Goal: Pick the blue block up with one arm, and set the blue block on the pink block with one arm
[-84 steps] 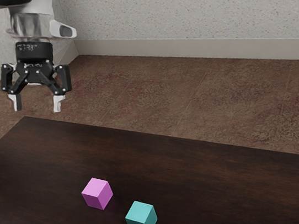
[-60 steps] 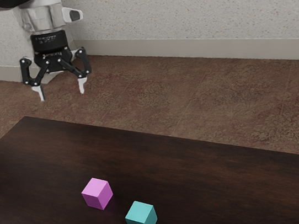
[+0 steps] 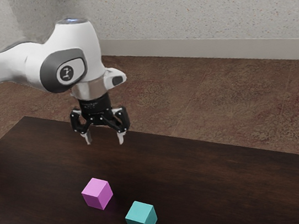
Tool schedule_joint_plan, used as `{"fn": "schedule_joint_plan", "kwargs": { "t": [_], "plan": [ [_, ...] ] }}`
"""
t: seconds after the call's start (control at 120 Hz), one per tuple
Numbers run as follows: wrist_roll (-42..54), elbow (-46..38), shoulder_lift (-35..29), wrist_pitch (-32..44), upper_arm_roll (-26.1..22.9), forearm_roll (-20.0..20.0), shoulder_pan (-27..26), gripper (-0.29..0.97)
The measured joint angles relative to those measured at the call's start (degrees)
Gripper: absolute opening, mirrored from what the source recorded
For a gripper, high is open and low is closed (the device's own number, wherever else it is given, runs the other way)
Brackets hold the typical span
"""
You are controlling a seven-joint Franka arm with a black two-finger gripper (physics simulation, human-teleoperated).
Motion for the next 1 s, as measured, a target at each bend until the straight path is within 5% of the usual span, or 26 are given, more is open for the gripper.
{"fn": "schedule_joint_plan", "kwargs": {
  "t": [0.15, 0.492, 1.0],
  "plan": [
    [3.62, -17.69, -8.18, 13.19, -2.88, -5.32, 0.38, 0.68],
    [8.13, -22.61, -3.25, 27.63, -5.71, -14.84, -1.01, 0.68],
    [11.51, -29.60, -0.43, 35.45, -6.32, -14.33, -1.24, 0.68]
  ]
}}
